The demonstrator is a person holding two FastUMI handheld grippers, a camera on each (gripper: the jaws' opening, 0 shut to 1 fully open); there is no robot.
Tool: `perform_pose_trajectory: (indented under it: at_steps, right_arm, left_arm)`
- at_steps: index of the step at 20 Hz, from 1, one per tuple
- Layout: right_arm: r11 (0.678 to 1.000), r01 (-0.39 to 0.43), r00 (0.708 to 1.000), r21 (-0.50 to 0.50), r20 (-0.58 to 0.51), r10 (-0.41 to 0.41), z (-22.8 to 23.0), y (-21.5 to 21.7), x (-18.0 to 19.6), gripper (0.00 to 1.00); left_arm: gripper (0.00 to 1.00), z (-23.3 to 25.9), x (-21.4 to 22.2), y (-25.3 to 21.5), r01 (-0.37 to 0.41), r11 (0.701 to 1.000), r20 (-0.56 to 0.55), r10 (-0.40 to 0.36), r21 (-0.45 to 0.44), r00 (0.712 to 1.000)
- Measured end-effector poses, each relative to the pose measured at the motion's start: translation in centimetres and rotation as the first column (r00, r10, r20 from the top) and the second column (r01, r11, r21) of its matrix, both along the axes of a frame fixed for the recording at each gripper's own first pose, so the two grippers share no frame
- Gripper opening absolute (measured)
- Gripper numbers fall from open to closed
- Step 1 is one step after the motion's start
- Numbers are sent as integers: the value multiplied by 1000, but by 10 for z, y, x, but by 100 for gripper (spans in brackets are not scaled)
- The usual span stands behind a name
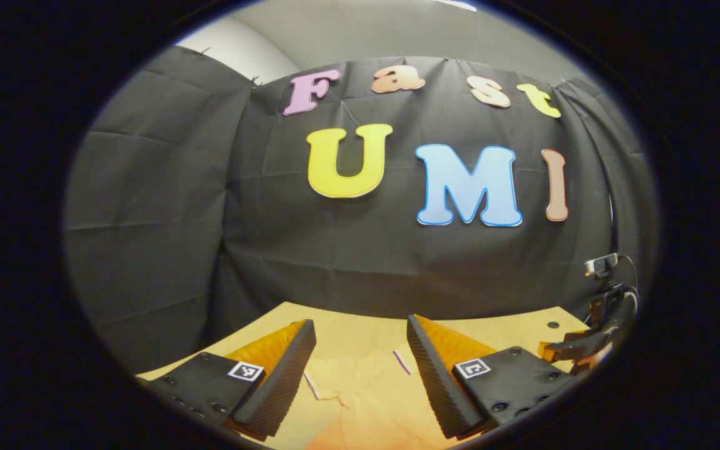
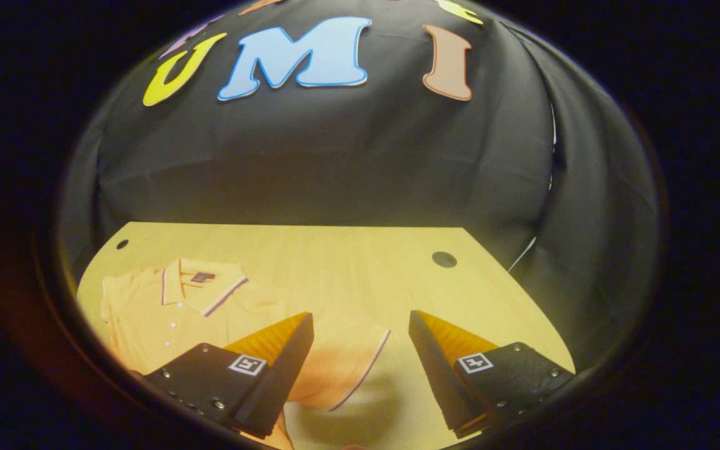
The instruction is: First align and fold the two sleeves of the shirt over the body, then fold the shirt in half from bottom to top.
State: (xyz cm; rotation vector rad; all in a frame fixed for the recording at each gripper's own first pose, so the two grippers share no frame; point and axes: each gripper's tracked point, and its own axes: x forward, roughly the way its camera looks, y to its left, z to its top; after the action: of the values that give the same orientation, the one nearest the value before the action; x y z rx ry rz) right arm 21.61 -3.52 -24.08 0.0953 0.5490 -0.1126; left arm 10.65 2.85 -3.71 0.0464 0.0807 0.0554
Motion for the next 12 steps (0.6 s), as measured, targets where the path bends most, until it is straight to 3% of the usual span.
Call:
perform_pose_trajectory:
  at_steps: [12]
  right_arm:
    - [996,51,984,78,-175,-36,-74,-3,15,95]
  left_arm:
    - [95,6,-7,-6,-1,1000,0,1,10,1000]
